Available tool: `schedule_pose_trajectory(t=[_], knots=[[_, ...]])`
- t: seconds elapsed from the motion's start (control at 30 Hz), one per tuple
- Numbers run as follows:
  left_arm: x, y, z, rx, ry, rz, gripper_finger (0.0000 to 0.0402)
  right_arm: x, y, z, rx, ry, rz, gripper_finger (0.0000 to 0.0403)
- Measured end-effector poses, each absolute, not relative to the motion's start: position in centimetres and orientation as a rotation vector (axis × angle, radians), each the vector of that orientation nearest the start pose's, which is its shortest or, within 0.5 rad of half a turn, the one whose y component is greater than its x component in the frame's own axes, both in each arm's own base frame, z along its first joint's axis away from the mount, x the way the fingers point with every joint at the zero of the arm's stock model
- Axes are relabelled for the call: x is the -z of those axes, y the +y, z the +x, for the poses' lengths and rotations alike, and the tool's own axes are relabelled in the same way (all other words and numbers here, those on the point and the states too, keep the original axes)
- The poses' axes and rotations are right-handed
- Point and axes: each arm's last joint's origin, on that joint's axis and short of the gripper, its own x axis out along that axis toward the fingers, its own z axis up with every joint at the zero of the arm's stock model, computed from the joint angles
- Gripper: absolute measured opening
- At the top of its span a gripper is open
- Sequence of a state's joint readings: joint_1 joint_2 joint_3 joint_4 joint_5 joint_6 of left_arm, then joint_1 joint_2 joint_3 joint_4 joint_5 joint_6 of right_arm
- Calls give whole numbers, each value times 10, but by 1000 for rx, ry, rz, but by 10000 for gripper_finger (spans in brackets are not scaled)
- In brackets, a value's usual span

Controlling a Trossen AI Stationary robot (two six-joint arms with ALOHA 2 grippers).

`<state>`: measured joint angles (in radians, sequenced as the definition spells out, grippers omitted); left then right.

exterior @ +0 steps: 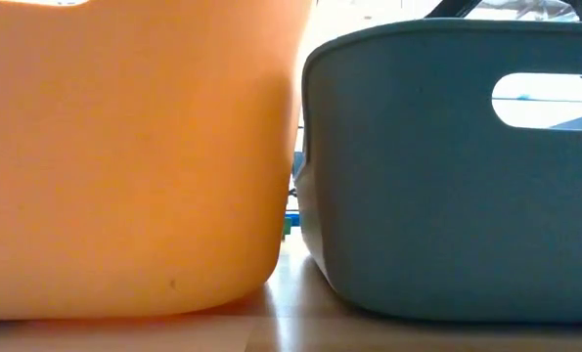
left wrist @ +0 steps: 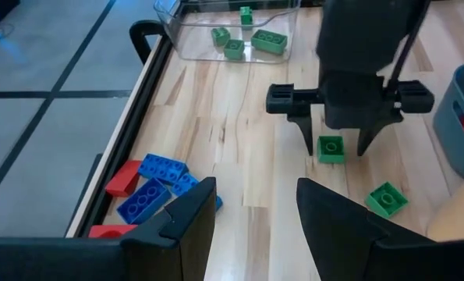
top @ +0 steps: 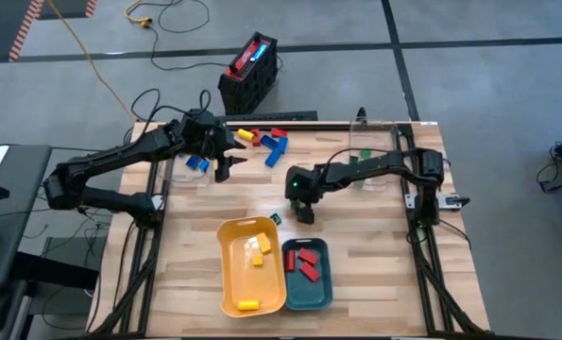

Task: Sort blocks
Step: Put the green game piece into the right transparent bin

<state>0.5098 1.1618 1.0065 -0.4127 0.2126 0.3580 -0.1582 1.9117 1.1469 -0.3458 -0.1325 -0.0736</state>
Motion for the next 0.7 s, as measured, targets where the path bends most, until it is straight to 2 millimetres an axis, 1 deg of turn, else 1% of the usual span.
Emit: schedule_pose_trajectory(t=[0.1,0.2,0.3,0.4,0.5,0.57,0.63,0.7], knots=[[-316,115,219,-190,575,146,173,-137,-51,366,-6,1116,77,313],[-317,115,218,-191,568,149,173,-137,-50,366,1,1120,65,282],[-317,115,218,-190,571,148,173,-140,-52,364,25,1120,71,240],[-317,115,218,-191,567,150,173,-148,-56,362,48,1105,80,185],[-317,115,218,-191,563,156,173,-165,-61,356,66,1090,89,130],[-318,115,219,-194,553,160,173,-182,-68,351,89,1064,101,105],[-318,115,219,-195,550,161,173,-205,-75,344,122,1010,119,104],[-319,116,219,-196,547,162,173,-229,-80,332,175,984,145,104]])
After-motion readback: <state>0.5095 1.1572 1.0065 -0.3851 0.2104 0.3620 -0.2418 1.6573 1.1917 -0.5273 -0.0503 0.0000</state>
